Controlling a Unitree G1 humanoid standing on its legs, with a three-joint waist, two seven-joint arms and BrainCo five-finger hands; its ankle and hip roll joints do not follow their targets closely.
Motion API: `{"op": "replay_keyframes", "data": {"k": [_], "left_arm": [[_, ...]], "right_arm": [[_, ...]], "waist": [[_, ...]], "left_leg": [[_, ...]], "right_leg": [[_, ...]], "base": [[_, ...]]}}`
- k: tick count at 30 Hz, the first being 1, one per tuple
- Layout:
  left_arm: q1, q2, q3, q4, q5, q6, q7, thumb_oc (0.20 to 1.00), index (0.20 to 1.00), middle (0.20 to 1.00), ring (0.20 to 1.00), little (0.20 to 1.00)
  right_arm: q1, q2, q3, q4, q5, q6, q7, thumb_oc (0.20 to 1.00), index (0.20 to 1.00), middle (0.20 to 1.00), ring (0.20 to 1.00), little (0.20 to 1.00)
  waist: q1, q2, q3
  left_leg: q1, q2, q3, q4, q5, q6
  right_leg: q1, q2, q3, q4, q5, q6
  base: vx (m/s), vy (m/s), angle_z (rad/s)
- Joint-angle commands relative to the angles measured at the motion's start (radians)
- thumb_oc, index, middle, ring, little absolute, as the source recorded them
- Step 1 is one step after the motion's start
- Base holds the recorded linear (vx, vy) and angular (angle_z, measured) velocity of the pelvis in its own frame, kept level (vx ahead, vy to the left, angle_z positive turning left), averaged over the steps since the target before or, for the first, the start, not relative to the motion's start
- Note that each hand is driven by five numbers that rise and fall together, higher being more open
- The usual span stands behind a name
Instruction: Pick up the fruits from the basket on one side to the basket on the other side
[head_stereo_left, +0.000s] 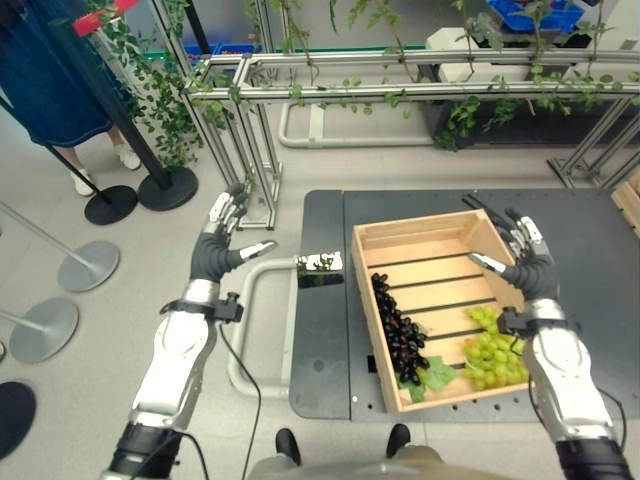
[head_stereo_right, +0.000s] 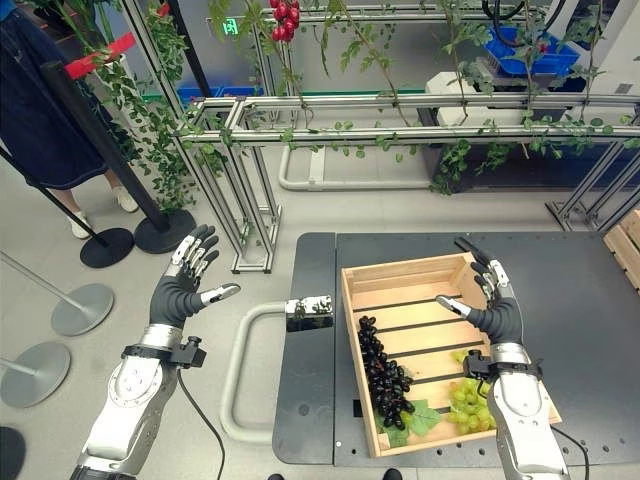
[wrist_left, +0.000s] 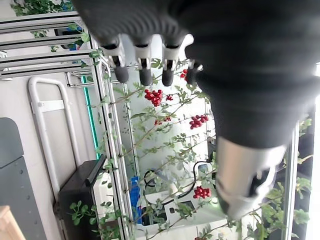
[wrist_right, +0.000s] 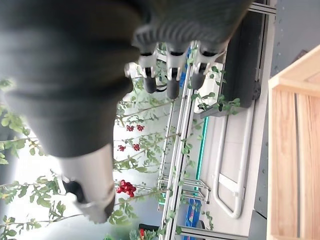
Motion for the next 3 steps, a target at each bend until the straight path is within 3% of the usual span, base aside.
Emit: {"op": "replay_keyframes", "data": {"k": [1,3], "left_arm": [[0.001,0.026,0.056,-0.041,-0.016,-0.039,0.019,1.0,1.0,1.0,1.0,1.0],[-0.001,0.026,0.057,-0.039,-0.01,-0.039,0.023,1.0,1.0,1.0,1.0,1.0]], "right_arm": [[-0.034,0.002,0.002,-0.037,0.002,-0.035,-0.003,1.0,1.0,1.0,1.0,1.0],[-0.033,0.007,0.008,-0.034,-0.002,-0.034,-0.004,1.0,1.0,1.0,1.0,1.0]], "waist": [[-0.004,-0.03,-0.051],[-0.003,-0.031,-0.056]], "left_leg": [[0.02,0.048,-0.002,0.052,-0.038,-0.041],[0.029,0.046,0.0,0.031,-0.029,-0.039]], "right_leg": [[0.012,-0.027,0.014,-0.046,-0.021,0.049],[0.01,-0.024,0.018,-0.054,-0.014,0.051]], "base": [[0.0,0.006,-0.04],[0.0,0.015,-0.05]]}}
